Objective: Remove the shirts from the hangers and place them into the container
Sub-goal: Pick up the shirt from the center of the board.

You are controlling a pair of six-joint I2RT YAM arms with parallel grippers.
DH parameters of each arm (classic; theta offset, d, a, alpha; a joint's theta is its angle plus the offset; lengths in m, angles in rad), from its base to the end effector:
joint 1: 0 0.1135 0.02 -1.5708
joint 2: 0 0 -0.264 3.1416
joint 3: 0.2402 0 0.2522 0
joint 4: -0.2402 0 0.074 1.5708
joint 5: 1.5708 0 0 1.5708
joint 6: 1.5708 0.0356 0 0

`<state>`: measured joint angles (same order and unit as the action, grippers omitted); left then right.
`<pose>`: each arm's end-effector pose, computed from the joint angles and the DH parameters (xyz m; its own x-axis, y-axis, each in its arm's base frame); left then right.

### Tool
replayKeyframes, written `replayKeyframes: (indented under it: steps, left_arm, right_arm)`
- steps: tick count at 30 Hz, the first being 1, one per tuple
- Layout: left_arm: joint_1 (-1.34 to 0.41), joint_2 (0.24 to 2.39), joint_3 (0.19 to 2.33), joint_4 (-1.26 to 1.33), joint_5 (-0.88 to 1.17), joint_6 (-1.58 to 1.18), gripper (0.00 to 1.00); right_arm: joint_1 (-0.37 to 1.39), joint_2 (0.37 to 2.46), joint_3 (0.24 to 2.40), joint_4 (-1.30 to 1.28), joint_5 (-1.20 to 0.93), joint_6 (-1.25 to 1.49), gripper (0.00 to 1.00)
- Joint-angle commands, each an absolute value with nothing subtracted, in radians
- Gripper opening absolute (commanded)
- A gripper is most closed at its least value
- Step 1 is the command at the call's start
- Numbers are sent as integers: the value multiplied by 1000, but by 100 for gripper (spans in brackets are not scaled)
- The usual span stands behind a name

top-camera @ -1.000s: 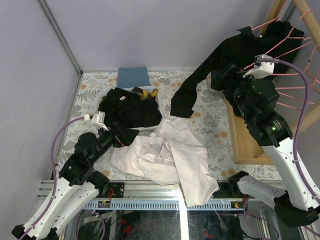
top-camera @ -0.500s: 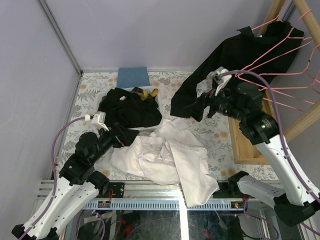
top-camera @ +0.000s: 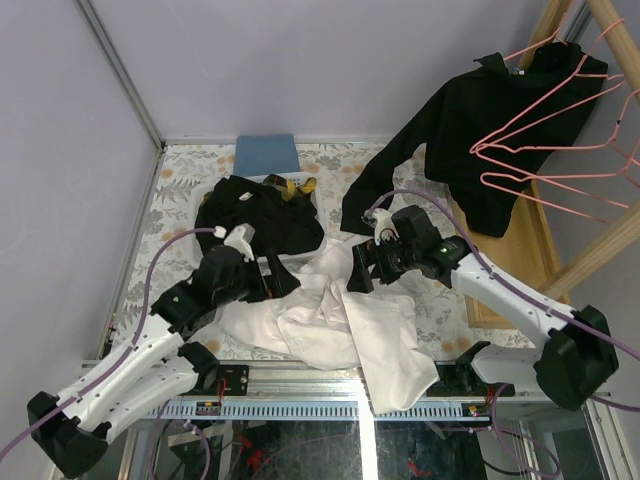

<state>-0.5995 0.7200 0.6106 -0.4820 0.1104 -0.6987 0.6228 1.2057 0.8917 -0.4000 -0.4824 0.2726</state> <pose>0.1318 -0.0949 0.2595 -0.7617 -0.2538 -0.5961 0.1911 0.7911 -0.5810 0.1991 0.1633 0.2724 -0.7281 -0.2292 -0.6460 -0.6287 0.5989 0.4961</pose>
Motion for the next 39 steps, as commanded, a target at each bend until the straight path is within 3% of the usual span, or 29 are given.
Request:
replayKeyframes:
  steps: [1,5,8,11,14,15,22,36,39]
  left_arm:
    - [-754,712,635,-537,-7,-802,100]
    - [-830,754,586,-523,-61,-874,100]
    - [-863,798,546,-492,-78,-899,100]
    - [-884,829,505,-413,-79,-920,100]
    - [-908,873,450,-317,-76,-951,100]
    - [-913,886,431,-278,-78,-964,100]
    - [-957,965,299,92,-71,-1062,100]
    - [-993,1217,229,534,-51,-1167,99]
    - [-997,1270,232,604,3,-1153,85]
  right_arm:
    - [629,1307,838,-266,-383,362,95]
    - [638,1432,830,-216,-415,391,90]
    - [654,1503,812,-161,-488,419,72]
    - [703,1554,789,-151,-467,429,64]
    - [747,1580,732,-104,-490,440,42]
    - [757,1583,712,-94,-492,448,40]
    - [821,1540,558,75,-567,509,40]
    - [848,1531,352,531,-587,755,40]
    - [848,1529,298,692,-580,849,40]
